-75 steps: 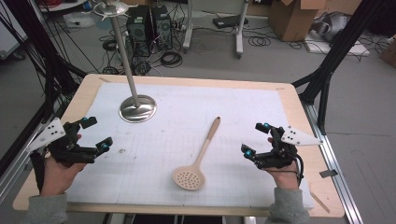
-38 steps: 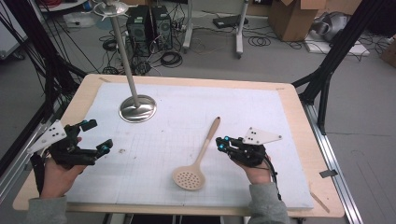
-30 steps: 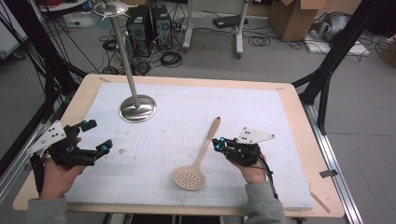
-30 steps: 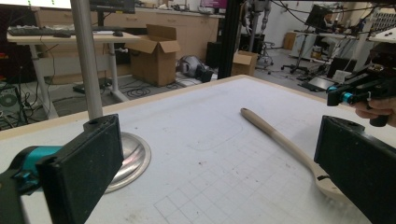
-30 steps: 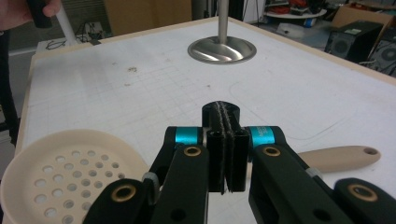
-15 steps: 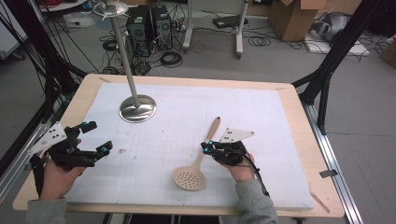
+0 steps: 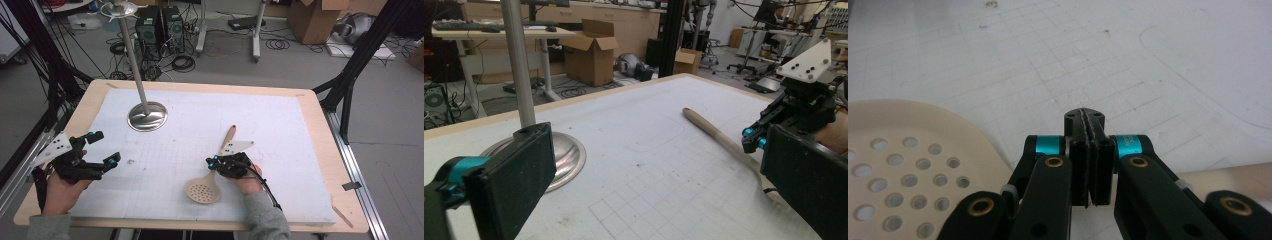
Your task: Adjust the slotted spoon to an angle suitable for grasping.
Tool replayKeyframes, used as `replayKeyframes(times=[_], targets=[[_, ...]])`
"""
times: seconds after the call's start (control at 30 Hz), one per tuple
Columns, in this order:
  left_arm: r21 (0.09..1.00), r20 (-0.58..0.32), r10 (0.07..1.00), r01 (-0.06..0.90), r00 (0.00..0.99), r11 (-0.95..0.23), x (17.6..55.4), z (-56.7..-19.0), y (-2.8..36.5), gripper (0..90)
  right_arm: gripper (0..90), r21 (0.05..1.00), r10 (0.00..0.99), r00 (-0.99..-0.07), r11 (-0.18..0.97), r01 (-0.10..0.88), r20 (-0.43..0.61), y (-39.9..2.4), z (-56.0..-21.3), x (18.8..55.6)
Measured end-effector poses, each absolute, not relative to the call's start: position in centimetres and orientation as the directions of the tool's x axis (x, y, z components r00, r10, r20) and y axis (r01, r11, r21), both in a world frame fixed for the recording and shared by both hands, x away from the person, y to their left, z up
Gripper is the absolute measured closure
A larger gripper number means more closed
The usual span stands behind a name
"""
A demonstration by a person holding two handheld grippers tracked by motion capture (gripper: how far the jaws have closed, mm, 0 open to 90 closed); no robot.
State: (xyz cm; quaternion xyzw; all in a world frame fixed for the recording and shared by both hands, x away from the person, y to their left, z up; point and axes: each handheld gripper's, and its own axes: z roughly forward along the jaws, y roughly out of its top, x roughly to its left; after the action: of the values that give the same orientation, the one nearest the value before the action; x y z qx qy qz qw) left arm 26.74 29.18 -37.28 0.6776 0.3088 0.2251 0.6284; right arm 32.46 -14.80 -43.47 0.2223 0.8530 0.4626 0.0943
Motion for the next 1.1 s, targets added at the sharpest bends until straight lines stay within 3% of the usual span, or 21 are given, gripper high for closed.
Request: replayKeyframes(times=[0.53,1.1], targets=[[0.990,-0.086,0.703,0.140,0.706,-0.019,26.8,-37.4,29.2,1.8,89.4,0.769,0.423,-0.905,0.565,0.300,0.042,-13.4,-44.7,32.4],[0.989,-0.090,0.704,0.144,0.704,-0.018,26.7,-37.5,29.4,1.8,90.0,0.760,0.408,-0.911,0.575,0.303,0.055,-13.7,-44.7,32.3]])
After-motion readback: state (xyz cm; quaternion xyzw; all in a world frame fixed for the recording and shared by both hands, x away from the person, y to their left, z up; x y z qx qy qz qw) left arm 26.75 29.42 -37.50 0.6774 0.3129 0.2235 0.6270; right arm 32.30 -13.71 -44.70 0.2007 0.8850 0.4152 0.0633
